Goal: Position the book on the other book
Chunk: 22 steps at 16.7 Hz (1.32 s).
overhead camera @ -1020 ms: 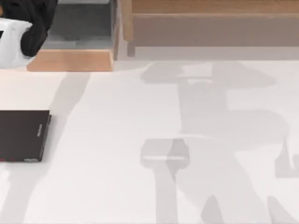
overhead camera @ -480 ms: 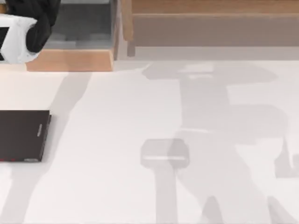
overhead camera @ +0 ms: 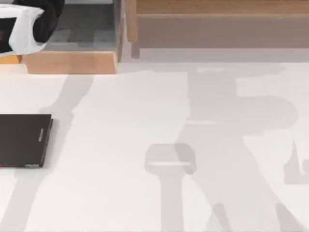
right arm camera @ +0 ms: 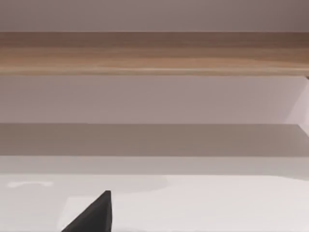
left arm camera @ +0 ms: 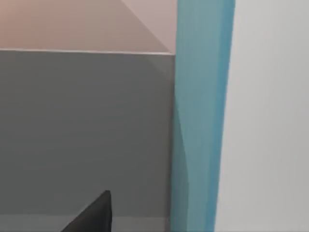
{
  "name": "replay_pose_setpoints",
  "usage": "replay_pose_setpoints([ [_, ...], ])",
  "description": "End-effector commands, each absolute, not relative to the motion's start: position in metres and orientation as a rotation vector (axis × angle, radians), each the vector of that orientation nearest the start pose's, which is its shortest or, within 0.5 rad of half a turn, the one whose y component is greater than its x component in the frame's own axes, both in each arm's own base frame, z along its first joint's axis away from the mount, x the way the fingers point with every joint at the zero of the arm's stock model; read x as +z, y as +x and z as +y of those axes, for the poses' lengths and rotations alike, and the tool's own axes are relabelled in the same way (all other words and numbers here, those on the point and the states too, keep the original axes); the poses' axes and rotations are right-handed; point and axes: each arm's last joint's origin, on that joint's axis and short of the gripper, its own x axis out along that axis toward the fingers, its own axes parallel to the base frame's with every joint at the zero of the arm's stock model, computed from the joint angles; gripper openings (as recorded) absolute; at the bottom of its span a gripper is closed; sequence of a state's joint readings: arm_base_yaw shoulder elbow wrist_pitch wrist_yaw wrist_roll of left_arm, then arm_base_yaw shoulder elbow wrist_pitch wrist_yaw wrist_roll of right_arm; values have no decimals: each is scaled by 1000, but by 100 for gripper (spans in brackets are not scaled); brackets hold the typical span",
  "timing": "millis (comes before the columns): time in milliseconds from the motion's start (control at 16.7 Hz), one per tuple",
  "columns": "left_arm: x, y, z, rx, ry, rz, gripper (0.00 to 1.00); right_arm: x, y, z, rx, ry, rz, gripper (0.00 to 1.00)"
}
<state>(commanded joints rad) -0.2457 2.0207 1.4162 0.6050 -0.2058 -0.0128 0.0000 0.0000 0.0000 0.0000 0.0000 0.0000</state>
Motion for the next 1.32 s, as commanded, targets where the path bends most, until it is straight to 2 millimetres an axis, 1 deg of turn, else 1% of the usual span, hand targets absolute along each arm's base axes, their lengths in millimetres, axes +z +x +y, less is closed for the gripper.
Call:
replay_pose_setpoints([
  [180, 247, 463, -104, -17, -27, 3, 100, 160, 106, -1, 0, 0, 0, 100],
  [960, 247, 463, -104, -17, -27, 3, 2, 160, 106, -1, 0, 0, 0, 100],
  [1020, 247, 463, -104, -17, -27, 3, 0, 160, 106, -1, 0, 0, 0, 100],
  [1320, 247, 463, -104, -17, -27, 3, 0, 160, 106, -1, 0, 0, 0, 100],
])
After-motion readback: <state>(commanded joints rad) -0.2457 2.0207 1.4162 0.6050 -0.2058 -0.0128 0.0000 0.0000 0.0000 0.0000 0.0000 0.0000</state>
